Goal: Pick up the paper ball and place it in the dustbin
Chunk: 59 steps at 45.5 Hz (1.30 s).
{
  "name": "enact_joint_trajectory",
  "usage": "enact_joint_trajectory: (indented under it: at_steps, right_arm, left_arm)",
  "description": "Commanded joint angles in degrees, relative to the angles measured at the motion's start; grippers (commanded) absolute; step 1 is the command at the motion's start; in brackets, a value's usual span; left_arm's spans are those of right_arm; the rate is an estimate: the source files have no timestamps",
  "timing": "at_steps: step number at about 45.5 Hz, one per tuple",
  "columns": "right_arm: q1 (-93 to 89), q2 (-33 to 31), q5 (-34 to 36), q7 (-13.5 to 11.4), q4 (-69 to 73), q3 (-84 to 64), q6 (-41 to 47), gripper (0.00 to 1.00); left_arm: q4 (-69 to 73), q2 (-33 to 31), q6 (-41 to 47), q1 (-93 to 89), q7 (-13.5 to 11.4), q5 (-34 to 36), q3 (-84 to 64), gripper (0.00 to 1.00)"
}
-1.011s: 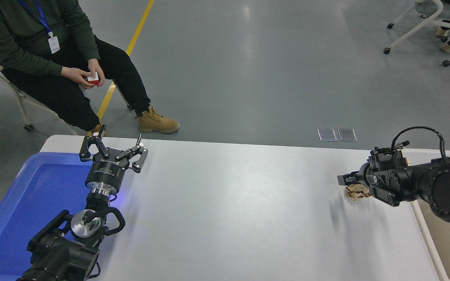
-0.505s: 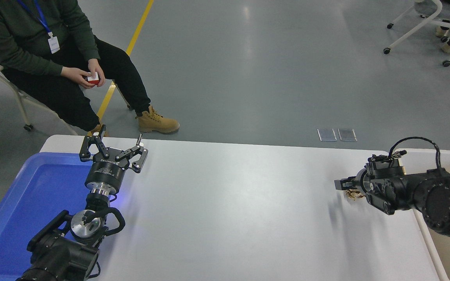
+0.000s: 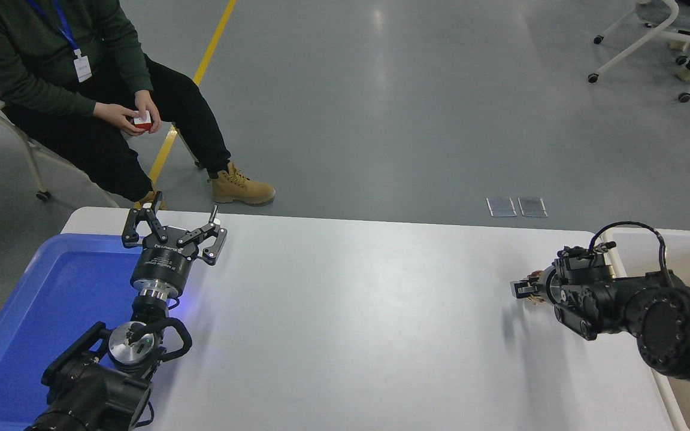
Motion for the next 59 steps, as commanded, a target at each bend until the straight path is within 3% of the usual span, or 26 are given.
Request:
enact_joint_trajectory:
  at_steps: [1, 35, 43, 59]
  right_arm:
    - [-1.1, 0.4, -1.8, 0.0, -1.8, -0.1, -0.1, 0.00]
    - [-1.7, -0.1, -1.8, 0.2, -2.8, 0.2, 0.2, 0.00]
    - [0.7, -0.7, -1.7, 1.9, -1.8, 0.3, 0.7, 0.00]
    - [17.7, -13.2, -2.0, 4.1, 12.6, -0.6, 2.6, 0.00]
  left_arm:
    - [0.0, 0.0, 0.0, 0.0, 0.0, 0.0, 0.0, 0.99]
    - [0.0, 0.0, 0.0, 0.0, 0.0, 0.0, 0.0, 0.99]
    - [0.0, 0.0, 0.0, 0.0, 0.0, 0.0, 0.0, 0.99]
    - [0.0, 0.0, 0.0, 0.0, 0.0, 0.0, 0.0, 0.99]
